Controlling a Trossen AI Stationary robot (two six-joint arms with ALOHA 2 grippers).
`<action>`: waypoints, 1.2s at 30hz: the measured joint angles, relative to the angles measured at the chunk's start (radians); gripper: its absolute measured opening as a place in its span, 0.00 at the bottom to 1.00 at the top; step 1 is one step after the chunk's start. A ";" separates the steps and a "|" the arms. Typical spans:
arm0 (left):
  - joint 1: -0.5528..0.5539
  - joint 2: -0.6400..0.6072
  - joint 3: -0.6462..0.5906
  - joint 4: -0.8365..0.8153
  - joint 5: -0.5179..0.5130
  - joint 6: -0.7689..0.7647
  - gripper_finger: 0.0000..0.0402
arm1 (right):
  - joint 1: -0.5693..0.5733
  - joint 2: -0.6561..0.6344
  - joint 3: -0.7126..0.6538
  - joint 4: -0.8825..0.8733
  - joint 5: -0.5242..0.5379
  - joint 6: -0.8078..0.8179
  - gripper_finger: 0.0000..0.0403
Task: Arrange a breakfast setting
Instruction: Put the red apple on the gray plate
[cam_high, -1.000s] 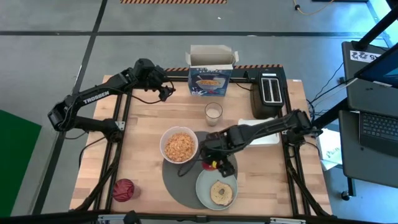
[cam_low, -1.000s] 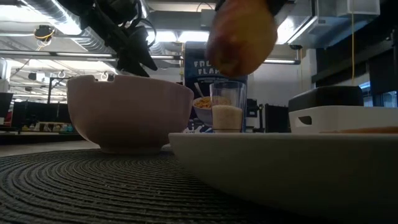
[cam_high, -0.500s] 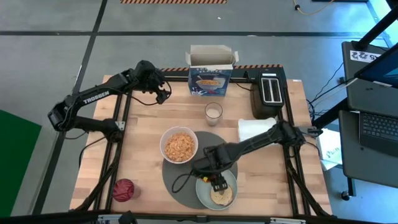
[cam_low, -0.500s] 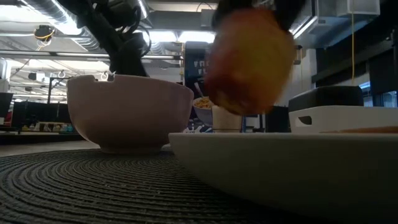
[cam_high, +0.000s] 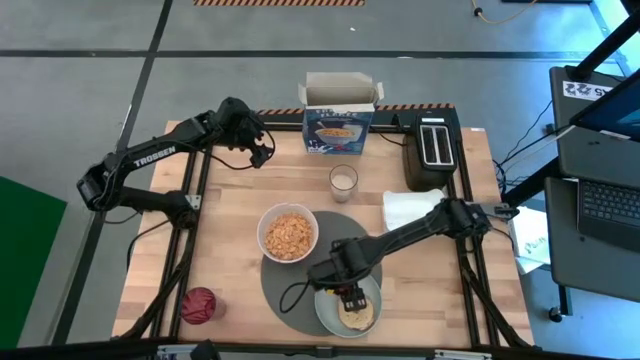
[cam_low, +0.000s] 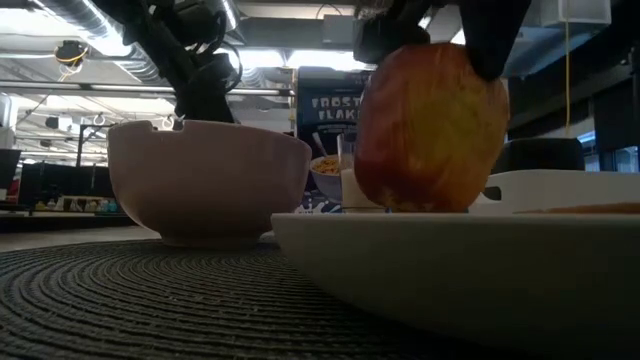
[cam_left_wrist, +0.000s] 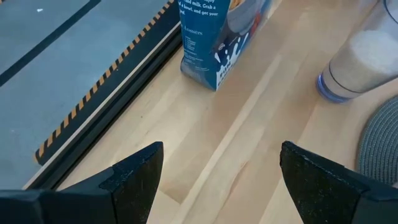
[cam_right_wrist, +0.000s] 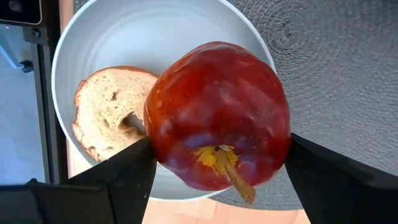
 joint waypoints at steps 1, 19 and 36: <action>0.000 0.000 0.000 0.000 0.000 0.000 0.77 | 0.000 0.002 0.000 -0.002 -0.002 -0.006 0.79; 0.000 0.000 0.000 -0.023 0.004 0.000 0.77 | -0.002 0.047 0.000 0.010 -0.031 -0.050 0.80; 0.000 0.000 0.000 -0.023 0.005 0.000 0.77 | -0.021 0.047 0.000 0.004 -0.062 -0.035 0.96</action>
